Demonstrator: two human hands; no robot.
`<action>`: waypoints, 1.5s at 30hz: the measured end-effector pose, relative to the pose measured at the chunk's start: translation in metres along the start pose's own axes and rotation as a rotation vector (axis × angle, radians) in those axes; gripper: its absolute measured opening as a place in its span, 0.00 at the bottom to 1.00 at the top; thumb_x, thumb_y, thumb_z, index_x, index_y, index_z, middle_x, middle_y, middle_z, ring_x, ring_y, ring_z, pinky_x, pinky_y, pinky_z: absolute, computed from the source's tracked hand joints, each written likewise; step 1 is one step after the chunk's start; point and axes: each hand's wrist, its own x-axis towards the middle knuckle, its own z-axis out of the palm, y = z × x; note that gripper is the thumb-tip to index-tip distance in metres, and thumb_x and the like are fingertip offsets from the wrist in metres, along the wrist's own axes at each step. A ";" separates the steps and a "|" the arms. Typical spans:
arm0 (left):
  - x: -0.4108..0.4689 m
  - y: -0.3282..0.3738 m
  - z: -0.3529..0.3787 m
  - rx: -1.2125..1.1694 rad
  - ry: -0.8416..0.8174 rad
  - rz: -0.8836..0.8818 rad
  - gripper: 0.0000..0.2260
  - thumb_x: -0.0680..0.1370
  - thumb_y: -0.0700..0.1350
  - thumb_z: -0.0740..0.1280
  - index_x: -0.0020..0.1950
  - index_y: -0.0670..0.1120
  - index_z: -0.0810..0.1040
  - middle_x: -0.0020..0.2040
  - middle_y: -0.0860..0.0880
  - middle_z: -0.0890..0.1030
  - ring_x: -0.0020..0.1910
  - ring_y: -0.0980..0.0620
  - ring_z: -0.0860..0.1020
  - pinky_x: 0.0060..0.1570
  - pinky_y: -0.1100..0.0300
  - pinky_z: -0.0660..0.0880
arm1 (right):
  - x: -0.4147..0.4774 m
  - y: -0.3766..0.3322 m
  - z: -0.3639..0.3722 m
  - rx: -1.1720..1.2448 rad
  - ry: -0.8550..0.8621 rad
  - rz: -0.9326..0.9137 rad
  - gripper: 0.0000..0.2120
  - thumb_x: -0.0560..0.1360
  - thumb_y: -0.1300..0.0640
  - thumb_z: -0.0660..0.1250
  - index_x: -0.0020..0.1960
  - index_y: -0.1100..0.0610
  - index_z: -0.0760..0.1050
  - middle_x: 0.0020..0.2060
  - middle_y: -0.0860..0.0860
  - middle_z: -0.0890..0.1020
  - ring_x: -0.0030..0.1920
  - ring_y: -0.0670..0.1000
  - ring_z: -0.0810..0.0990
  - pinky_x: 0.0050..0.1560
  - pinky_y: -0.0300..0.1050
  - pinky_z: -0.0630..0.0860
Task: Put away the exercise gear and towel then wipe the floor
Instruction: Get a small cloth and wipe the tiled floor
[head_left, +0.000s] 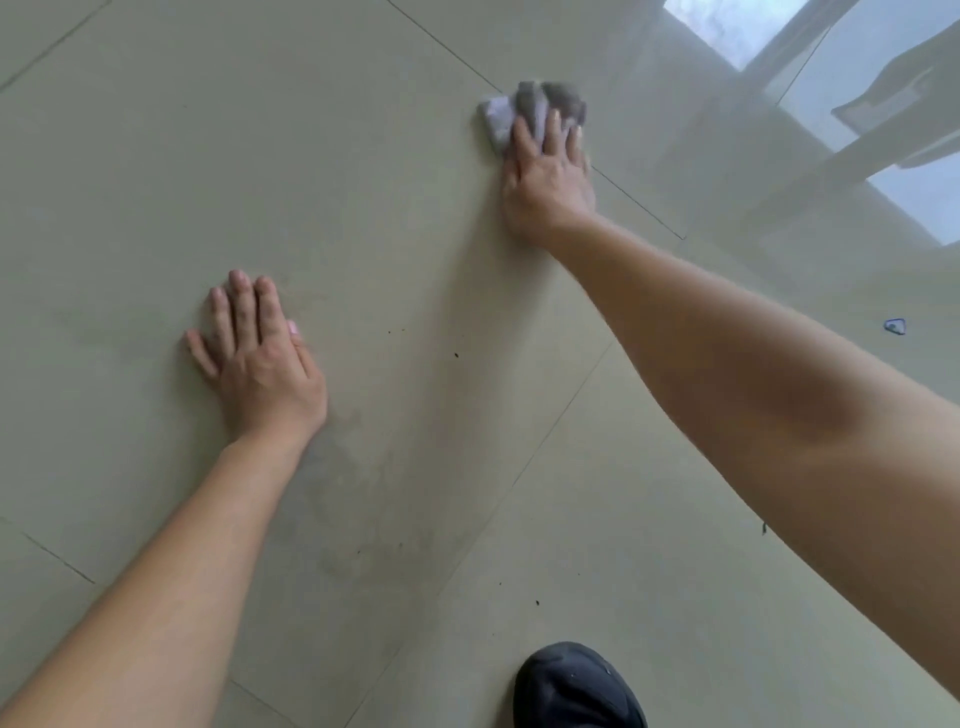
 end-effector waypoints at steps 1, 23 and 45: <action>0.000 0.000 0.000 0.002 0.004 0.000 0.24 0.81 0.47 0.52 0.77 0.43 0.63 0.79 0.45 0.59 0.79 0.43 0.55 0.74 0.38 0.47 | -0.023 -0.007 0.014 -0.008 0.020 -0.098 0.27 0.84 0.49 0.50 0.82 0.47 0.50 0.81 0.56 0.47 0.80 0.62 0.44 0.79 0.57 0.46; -0.002 -0.002 -0.004 0.005 -0.021 0.012 0.24 0.82 0.48 0.51 0.78 0.45 0.62 0.80 0.46 0.59 0.79 0.45 0.54 0.74 0.41 0.47 | -0.257 0.008 0.104 -0.031 -0.037 -0.569 0.30 0.80 0.55 0.60 0.81 0.52 0.55 0.81 0.57 0.51 0.80 0.63 0.44 0.79 0.59 0.45; -0.092 -0.078 -0.083 0.107 -0.518 0.137 0.28 0.80 0.43 0.59 0.80 0.50 0.57 0.81 0.45 0.50 0.79 0.46 0.49 0.76 0.49 0.51 | -0.391 -0.049 0.130 -0.212 -0.278 -0.966 0.25 0.78 0.58 0.61 0.75 0.56 0.69 0.78 0.58 0.63 0.77 0.68 0.58 0.75 0.62 0.62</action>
